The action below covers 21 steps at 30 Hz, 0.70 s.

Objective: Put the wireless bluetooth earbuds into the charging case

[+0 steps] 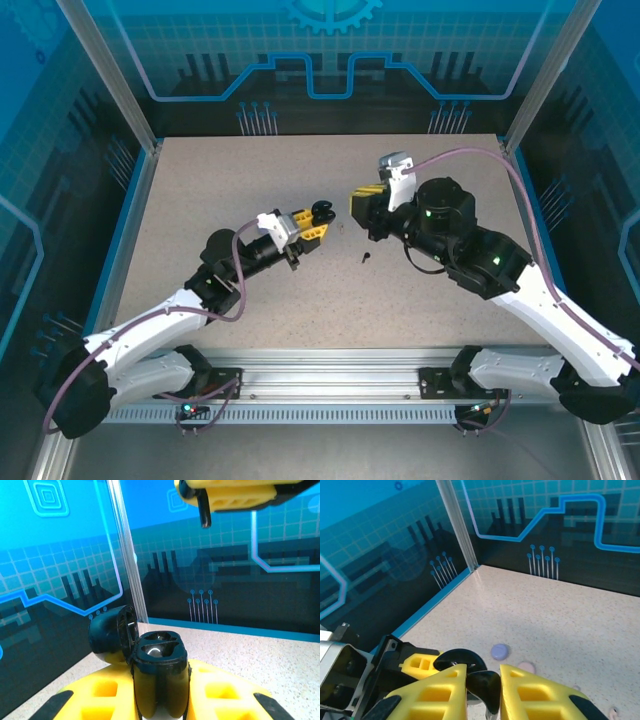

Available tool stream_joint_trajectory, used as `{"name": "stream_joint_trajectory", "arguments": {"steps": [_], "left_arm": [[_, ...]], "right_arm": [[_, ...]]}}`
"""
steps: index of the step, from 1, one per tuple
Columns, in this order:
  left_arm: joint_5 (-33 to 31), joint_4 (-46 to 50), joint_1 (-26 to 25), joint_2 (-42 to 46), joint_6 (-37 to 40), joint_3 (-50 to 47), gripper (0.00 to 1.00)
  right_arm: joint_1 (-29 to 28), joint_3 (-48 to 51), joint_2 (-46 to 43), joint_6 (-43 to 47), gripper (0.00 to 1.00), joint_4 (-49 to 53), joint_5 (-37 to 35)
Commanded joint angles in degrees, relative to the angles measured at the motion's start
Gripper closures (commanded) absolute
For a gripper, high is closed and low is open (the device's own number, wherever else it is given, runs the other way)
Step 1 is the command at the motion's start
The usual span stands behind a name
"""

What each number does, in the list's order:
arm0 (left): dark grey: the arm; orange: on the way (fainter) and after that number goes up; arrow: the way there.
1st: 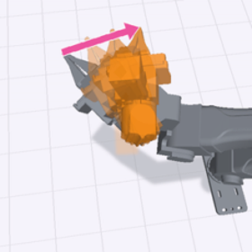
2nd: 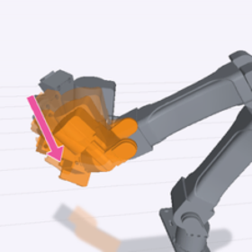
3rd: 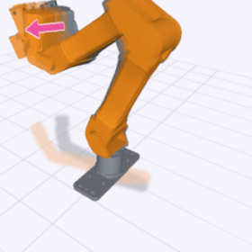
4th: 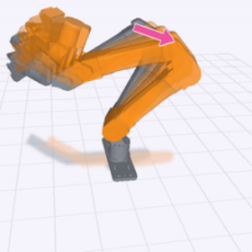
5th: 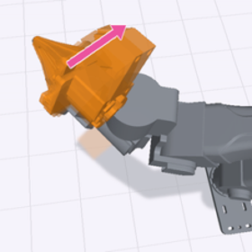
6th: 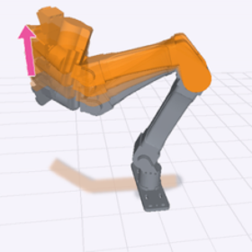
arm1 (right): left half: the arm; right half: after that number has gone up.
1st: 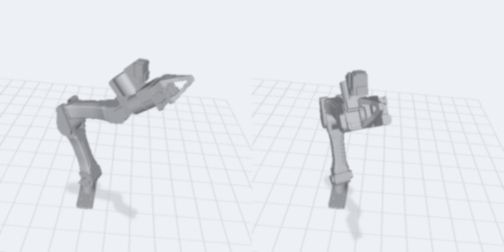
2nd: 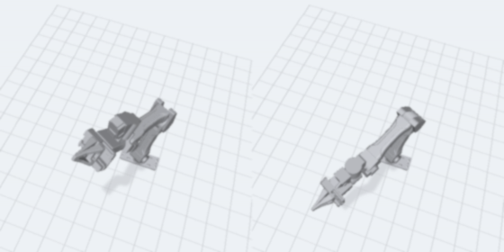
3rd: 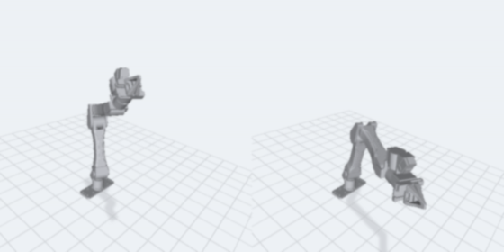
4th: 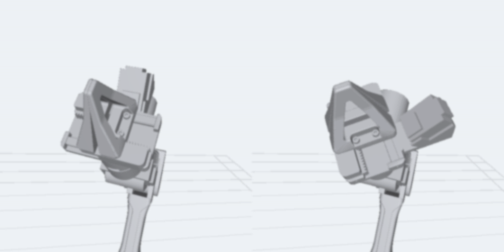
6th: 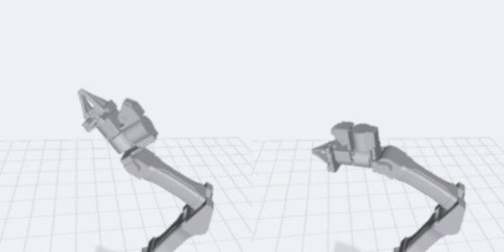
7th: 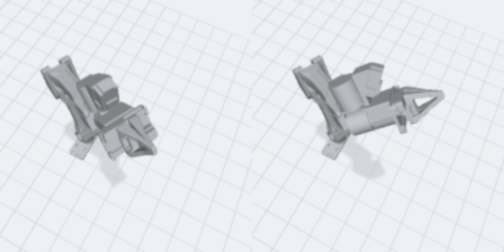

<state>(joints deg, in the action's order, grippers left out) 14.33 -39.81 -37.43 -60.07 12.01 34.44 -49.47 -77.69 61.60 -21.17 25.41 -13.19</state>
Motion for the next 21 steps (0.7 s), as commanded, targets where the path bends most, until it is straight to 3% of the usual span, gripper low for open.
{"name": "stream_joint_trajectory", "arguments": {"steps": [1,21], "left_arm": [[-0.92,-4.51,-0.8,-0.58,-0.16,2.63,1.0],[-0.87,-0.82,-1.33,-0.52,-1.82,4.97,1.0]], "right_arm": [[-1.72,1.0,-0.08,0.8,0.79,-5.92,0.79],[-4.04,1.88,5.08,-1.4,0.79,-8.27,2.19]]}}
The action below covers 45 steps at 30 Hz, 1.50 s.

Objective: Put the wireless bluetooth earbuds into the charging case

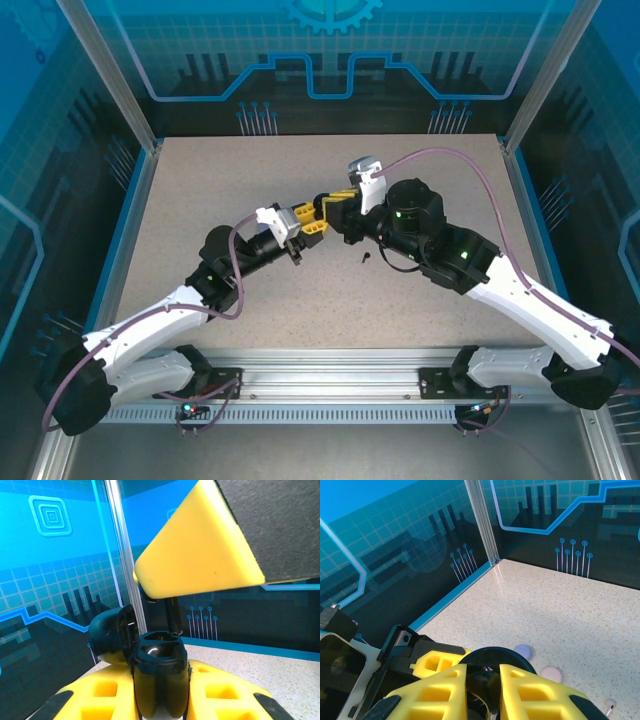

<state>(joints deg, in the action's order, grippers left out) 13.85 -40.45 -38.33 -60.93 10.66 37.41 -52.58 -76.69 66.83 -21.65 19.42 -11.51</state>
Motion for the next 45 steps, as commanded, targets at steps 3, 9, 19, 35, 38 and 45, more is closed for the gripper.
{"name": "stream_joint_trajectory", "arguments": {"steps": [3,9,19,35,38,45], "left_arm": [[-0.25,0.13,-0.48,0.38,-0.59,2.11,1.0],[-0.36,0.33,-0.5,0.52,-0.73,2.32,1.0],[-0.81,0.41,-0.6,0.57,-0.73,2.57,1.0],[-2.07,-1.3,-0.6,-0.09,-1.81,0.19,1.0],[-2.61,-2.17,-0.61,-0.08,-2.26,-0.87,1.0],[-3.21,-3.49,-0.54,0.8,-2.59,-2.38,1.0]], "right_arm": [[-0.95,1.18,-0.03,-1.29,0.79,-2.28,0.68],[-0.95,1.36,0.82,-1.74,0.79,-2.08,1.31],[-0.9,2.33,1.44,-2.03,0.79,-1.97,1.44],[-0.87,-6.89,3.61,-1.99,0.44,3.09,0.27],[0.24,-10.75,3.32,-2.45,0.35,4.09,-0.33],[7.24,-11.8,-1.3,-8.99,0.28,8.59,-2.38]]}}
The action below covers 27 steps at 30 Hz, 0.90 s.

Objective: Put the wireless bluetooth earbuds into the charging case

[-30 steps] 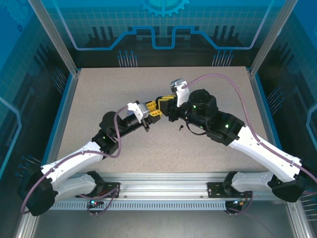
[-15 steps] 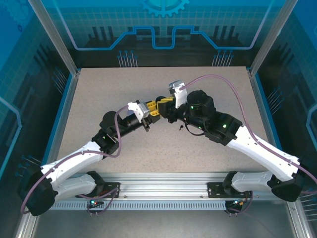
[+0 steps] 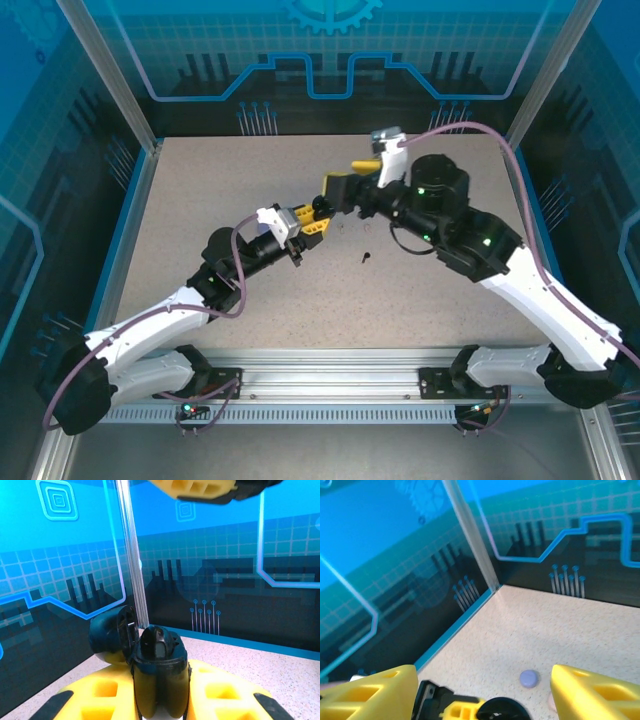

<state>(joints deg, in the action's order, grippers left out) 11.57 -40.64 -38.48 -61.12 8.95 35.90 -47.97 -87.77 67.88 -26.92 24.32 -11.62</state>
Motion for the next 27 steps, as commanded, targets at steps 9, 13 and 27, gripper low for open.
{"name": "stream_joint_trajectory", "arguments": {"steps": [9,13,27], "left_arm": [[-1.73,-3.25,-0.44,3.22,-0.91,-1.69,1.0],[-2.48,-3.0,-0.43,4.53,-0.86,-2.31,1.0],[-4.55,-2.64,-0.39,8.29,-1.3,-4.52,1.0]], "right_arm": [[15.75,10.6,0.67,-16.53,0.29,16.27,-1.62],[17.63,16.42,7.37,-19.52,0.31,15.4,-0.31],[17.68,11.37,37.29,-31.39,0.46,19.19,0.39]]}}
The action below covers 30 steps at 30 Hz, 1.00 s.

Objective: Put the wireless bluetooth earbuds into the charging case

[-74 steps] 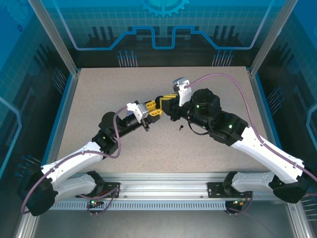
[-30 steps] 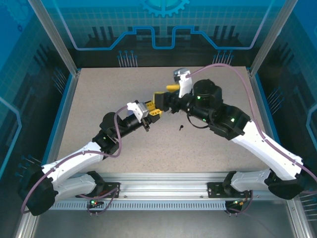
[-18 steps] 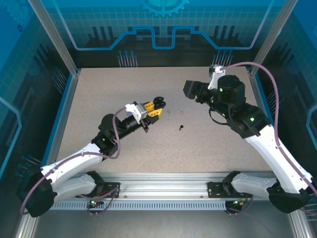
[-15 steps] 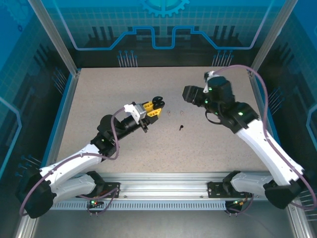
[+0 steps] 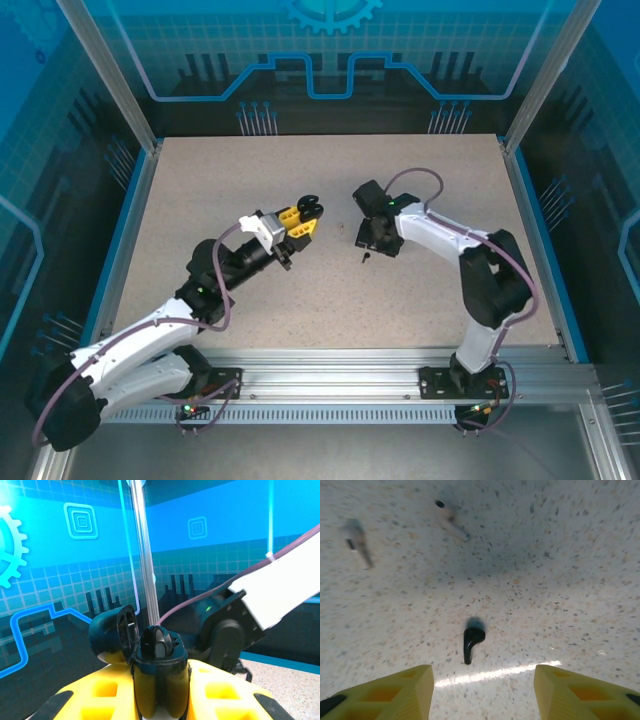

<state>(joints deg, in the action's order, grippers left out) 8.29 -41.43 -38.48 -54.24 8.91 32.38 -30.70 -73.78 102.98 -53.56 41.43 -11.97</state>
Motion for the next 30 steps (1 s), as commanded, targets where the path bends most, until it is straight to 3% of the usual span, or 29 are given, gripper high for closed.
{"name": "stream_joint_trajectory", "arguments": {"steps": [1,30], "left_arm": [[-1.27,-1.85,-0.35,1.58,-1.33,-1.09,1.0],[-1.62,-2.52,-0.32,1.89,-1.17,-2.23,1.0]], "right_arm": [[0.43,-2.91,3.19,-5.46,0.48,1.86,0.97],[0.11,-6.2,12.0,-9.37,0.57,2.08,0.36]]}}
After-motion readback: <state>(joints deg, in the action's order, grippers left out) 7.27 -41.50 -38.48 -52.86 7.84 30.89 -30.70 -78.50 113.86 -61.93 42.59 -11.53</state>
